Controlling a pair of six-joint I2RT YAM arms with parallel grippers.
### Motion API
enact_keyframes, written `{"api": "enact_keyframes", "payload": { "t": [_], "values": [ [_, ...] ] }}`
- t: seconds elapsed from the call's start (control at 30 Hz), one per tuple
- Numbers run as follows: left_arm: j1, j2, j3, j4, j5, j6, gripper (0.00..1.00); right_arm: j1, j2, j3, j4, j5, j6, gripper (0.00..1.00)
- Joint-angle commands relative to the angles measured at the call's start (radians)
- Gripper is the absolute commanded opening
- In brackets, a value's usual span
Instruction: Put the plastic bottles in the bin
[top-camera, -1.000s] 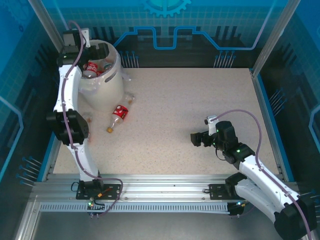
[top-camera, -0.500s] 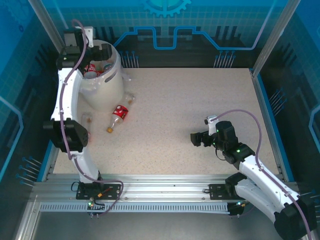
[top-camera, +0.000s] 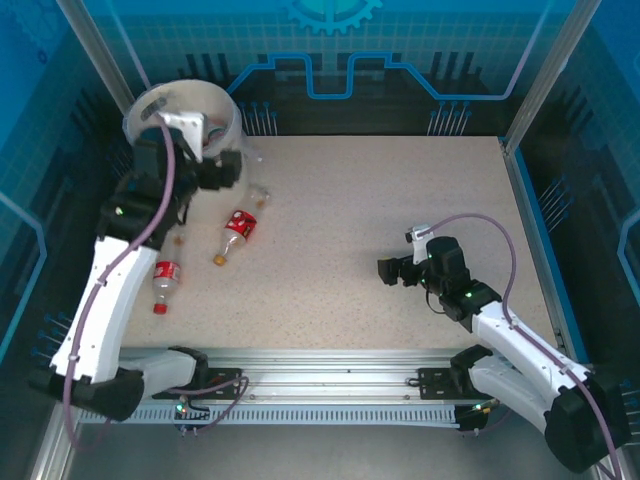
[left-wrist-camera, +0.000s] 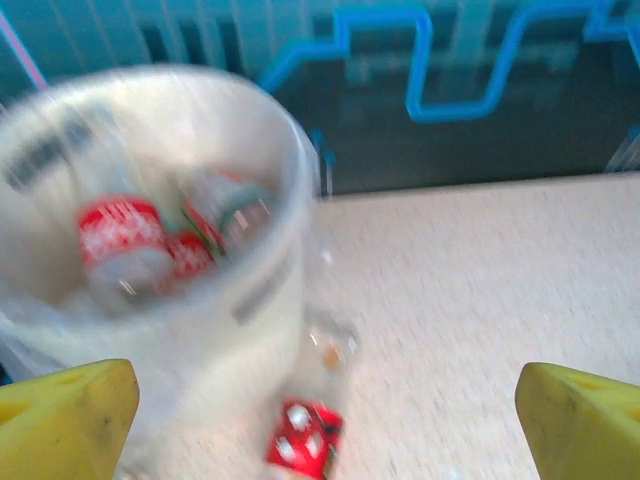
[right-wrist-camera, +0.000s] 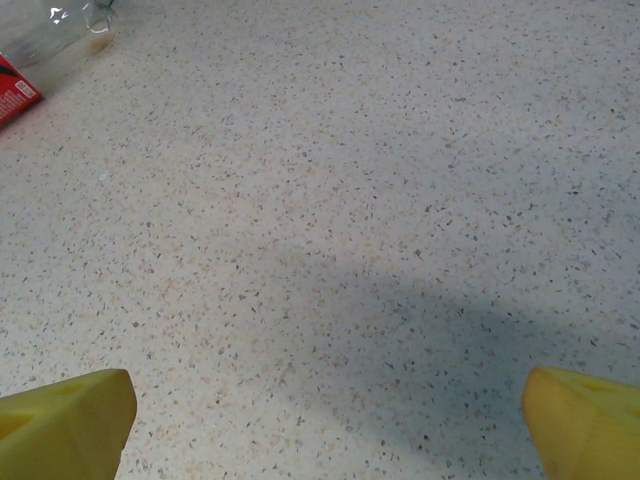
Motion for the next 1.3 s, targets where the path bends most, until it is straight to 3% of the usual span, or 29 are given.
{"api": "enact_keyframes", "payload": {
  "t": [0.0,0.1,0.3,0.63,0.93,1.13,1.27],
  "values": [
    [-0.102,0.004,-0.178,-0.072,-0.135,-0.127,0.98,-0.012,0.003,0.005,0.065,0.021,0.009,1.00],
    [-0.160,-0.005,-0.318,-0.047,-0.143,-0.194,0.99,-0.026,0.011,-0.011,0.087,0.022,0.020,1.00],
    [-0.145,0.103,-0.427,0.082,-0.164,-0.202,0.99,-0.034,0.029,-0.026,0.123,-0.017,0.061,1.00],
    [-0.048,0.352,-0.406,0.236,-0.140,-0.139,0.99,-0.040,-0.089,-0.039,0.010,0.023,0.044,1.00],
    [-0.039,0.518,-0.347,0.254,-0.134,-0.114,0.99,-0.043,-0.118,-0.035,-0.018,0.029,0.047,1.00],
    [-0.093,0.530,-0.351,0.230,-0.081,-0.139,0.99,-0.043,-0.097,-0.033,-0.006,0.027,0.046,1.00],
    [-0.212,0.503,-0.326,0.151,-0.074,-0.145,0.99,-0.043,-0.071,-0.028,0.012,0.014,0.051,1.00]
  ]
}}
